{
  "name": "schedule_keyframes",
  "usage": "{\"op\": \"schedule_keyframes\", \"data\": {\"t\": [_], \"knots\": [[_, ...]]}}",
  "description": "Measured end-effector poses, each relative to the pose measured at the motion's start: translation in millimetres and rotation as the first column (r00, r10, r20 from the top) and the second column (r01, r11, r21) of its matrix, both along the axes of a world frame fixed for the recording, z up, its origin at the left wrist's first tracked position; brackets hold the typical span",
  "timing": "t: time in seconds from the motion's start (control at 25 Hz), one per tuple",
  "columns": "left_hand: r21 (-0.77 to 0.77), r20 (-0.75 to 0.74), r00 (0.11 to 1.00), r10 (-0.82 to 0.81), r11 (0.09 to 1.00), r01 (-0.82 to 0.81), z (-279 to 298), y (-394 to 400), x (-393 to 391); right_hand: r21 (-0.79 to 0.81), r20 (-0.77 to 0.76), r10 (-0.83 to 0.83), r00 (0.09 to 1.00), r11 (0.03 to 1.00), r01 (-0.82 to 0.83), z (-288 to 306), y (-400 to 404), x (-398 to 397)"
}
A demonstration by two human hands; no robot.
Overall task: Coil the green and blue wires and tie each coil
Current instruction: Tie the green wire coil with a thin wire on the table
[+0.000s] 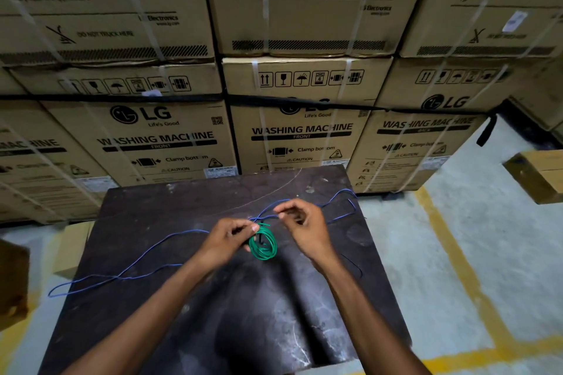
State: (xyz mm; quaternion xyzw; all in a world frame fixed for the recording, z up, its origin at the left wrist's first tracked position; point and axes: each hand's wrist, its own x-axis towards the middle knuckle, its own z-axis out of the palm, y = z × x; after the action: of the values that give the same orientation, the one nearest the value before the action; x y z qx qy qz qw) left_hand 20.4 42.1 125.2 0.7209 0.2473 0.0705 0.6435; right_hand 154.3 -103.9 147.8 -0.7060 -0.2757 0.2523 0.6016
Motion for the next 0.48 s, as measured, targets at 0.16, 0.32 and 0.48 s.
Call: {"op": "schedule_keyframes", "data": {"t": [0.16,0.32,0.48], "knots": [[-0.028,0.043,0.999,0.002,1.000,-0.001,3,1,0,0.100,0.274,0.229,0.934,0.959,-0.264,12,-31,-22],[-0.035,0.075,0.997,0.004,0.999,-0.001,8,-4,3,0.136,0.352,0.113,0.929,0.976,-0.170,4,-26,-40],[-0.022,0.079,0.997,0.014,1.000,-0.012,8,-6,5,0.156,0.101,-0.110,0.989,0.983,0.094,9,-17,-45]]}}
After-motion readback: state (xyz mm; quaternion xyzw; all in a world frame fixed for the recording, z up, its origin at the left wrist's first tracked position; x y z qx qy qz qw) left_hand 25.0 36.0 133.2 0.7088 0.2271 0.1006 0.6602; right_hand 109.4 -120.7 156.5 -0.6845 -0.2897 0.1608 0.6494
